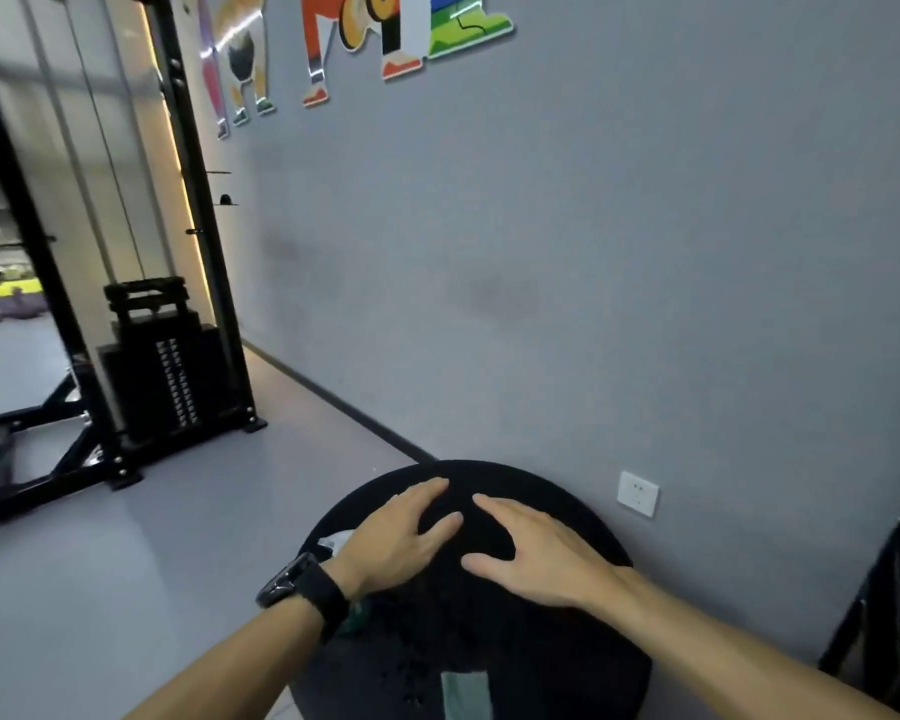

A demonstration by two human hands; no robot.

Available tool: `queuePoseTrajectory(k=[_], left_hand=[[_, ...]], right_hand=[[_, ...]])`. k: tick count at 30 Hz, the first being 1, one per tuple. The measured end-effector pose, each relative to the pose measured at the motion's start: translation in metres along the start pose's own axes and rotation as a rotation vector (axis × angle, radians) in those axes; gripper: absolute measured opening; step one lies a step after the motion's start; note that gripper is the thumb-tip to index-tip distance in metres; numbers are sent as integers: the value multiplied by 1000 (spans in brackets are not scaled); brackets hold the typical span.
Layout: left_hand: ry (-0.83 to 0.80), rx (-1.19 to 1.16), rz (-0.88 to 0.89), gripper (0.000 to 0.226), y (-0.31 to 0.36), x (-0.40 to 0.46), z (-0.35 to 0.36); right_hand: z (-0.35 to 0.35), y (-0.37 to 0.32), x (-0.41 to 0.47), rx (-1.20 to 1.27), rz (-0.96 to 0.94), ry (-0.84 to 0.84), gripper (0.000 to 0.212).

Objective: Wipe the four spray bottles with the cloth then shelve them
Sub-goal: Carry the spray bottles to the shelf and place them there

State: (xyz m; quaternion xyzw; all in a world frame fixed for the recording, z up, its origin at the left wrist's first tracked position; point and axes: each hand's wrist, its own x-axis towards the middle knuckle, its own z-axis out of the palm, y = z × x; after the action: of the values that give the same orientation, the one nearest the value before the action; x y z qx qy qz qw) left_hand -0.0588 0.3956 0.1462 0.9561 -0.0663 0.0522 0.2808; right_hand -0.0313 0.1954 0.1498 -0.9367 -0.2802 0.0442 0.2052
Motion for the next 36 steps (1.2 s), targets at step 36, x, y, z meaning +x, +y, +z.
queuePoseTrajectory(k=[36], left_hand=[[-4,-71,-342,57,-203,10,17]], right_hand=[[150,-51,179,27,-132,-103,61]])
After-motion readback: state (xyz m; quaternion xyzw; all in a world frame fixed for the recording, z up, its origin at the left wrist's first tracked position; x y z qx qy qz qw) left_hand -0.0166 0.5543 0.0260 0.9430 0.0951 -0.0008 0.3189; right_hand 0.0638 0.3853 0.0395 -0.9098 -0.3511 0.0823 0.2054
